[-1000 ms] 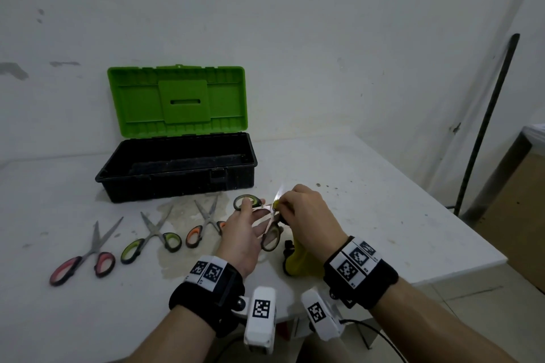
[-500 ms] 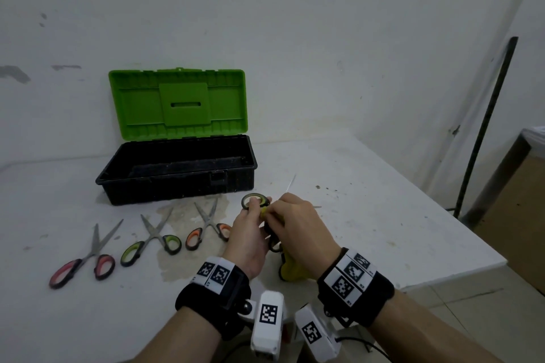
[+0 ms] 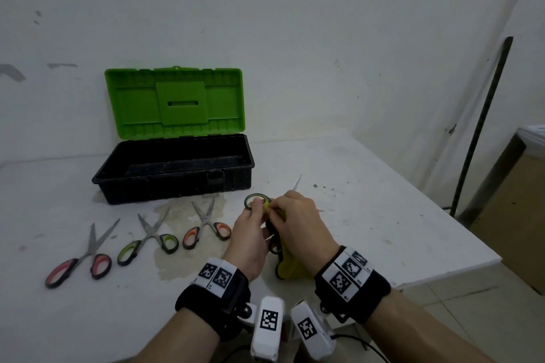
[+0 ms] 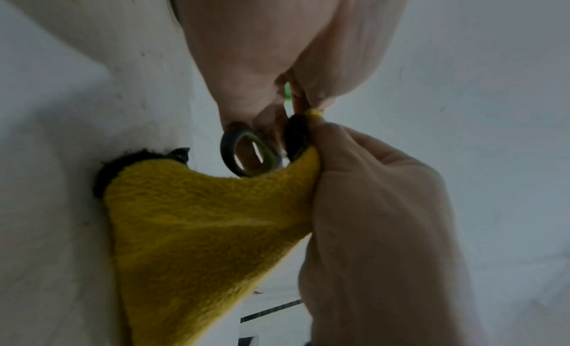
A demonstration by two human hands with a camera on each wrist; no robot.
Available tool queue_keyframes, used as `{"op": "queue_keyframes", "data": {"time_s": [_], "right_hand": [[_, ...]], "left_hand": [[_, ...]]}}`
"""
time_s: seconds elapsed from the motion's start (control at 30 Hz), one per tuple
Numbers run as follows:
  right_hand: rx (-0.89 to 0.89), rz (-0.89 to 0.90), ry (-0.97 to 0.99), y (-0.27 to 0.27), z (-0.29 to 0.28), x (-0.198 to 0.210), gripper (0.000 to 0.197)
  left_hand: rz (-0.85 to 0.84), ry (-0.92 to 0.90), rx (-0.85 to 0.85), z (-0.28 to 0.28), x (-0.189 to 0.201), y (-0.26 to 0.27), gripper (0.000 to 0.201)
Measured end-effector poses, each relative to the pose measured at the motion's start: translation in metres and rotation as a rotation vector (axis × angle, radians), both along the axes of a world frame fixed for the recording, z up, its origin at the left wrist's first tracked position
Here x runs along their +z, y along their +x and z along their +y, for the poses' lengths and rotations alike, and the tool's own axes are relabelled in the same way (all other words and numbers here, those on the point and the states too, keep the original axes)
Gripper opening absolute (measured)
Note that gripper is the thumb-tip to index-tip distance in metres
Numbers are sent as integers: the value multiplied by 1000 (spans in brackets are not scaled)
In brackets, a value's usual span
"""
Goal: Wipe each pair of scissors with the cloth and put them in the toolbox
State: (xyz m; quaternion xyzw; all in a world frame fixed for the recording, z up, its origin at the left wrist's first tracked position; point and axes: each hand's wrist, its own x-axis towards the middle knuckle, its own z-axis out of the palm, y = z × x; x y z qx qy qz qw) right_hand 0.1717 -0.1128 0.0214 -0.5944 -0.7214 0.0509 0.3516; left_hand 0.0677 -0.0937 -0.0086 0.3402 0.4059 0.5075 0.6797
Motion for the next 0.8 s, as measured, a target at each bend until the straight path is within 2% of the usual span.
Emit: {"op": "queue_keyframes", "data": {"time_s": [0.2,0.37,0.47,0.6,0.8], "right_hand": [[-107,-17,-37,26,6,2,20],[31,-6,-11,6,0,5,17],[4,-45,-59,11,1,-1,20],[-81,-12,-54,33,3,0,18],[33,-58,-48,12,-1,2,20]], "left_hand": [[7,31,35,5,1,-10,39],[26,5,4,1,0,-3,39],[28,-4,3,0,0,-1,40],[23,-1,29,4,1,-9,39],[64,-6,-11,4,-2,2,42]]}}
